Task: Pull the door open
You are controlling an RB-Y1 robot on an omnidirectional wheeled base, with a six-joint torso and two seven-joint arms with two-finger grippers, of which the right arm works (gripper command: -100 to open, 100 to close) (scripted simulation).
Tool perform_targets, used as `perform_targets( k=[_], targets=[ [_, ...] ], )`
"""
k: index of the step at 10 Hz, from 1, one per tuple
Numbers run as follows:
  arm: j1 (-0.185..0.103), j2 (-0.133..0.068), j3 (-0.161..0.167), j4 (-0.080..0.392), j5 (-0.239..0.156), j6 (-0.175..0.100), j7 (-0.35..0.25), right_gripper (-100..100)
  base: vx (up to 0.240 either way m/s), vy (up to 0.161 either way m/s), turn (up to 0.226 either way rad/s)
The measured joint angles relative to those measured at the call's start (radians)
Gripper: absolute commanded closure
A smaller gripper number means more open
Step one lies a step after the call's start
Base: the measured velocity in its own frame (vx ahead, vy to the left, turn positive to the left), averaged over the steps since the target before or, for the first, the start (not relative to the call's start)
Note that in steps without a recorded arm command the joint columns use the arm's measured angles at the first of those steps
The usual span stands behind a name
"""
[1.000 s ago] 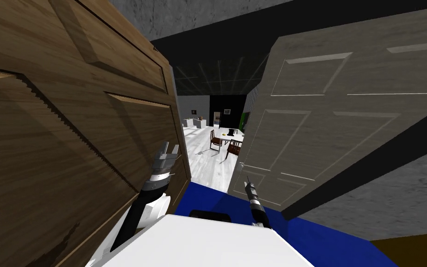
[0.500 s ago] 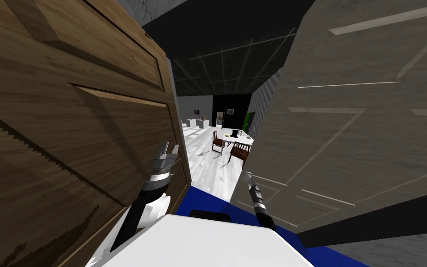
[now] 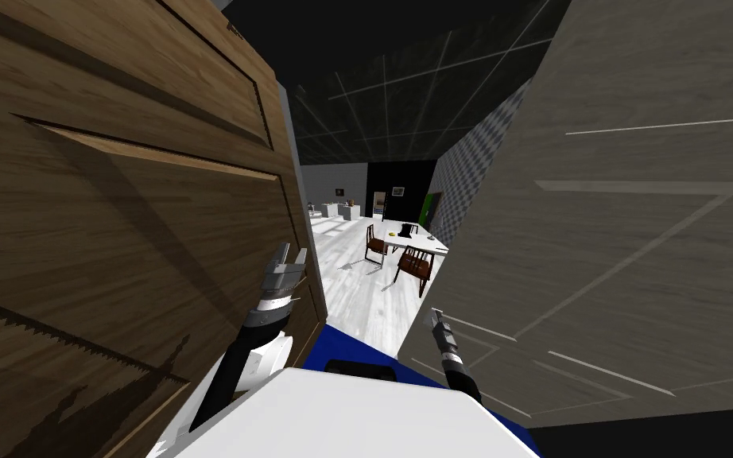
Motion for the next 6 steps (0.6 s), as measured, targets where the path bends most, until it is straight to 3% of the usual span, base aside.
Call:
perform_targets(
  k=[4, 6],
  targets=[
    [-0.002, 0.001, 0.002, 0.000, 0.001, 0.003, 0.001, 100, -0.003, -0.002, 0.002],
    [0.003, -0.008, 0.007, -0.006, 0.003, -0.001, -0.007, 100, -0.148, -0.032, 0.117]
  ],
)
